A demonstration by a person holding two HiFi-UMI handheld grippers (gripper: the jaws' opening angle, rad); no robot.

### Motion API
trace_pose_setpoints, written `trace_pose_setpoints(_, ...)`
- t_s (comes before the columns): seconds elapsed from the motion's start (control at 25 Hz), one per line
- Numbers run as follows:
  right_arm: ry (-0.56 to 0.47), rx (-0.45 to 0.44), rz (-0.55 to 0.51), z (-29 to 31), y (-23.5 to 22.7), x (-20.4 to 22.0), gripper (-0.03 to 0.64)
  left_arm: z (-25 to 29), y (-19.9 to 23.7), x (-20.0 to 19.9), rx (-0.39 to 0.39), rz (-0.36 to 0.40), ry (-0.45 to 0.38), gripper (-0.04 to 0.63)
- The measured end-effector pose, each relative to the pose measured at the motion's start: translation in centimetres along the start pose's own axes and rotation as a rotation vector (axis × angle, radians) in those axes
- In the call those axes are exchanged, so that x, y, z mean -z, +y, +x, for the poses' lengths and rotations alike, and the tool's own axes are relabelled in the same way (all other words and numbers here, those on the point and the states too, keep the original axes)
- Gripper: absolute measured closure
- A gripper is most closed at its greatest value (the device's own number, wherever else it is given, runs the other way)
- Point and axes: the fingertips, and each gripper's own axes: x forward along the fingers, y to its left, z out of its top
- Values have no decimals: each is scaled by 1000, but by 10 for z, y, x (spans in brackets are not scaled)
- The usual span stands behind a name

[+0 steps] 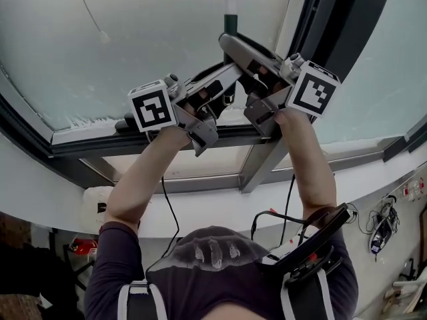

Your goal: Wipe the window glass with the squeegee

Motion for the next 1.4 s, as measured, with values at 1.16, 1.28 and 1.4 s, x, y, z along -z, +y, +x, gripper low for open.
trace_pose_setpoints(1.16, 49, 14, 156, -39, 10, 118, 495, -82, 16, 93, -92, -63, 4, 502)
trace_pose_setpoints(1.28, 48, 13, 175, -41, 5, 118, 495, -81, 21, 94, -103, -77, 7, 502)
trace_pose_setpoints(1.4, 53, 14, 192, -43, -2, 125, 495, -84, 28, 100, -112, -99, 2, 502)
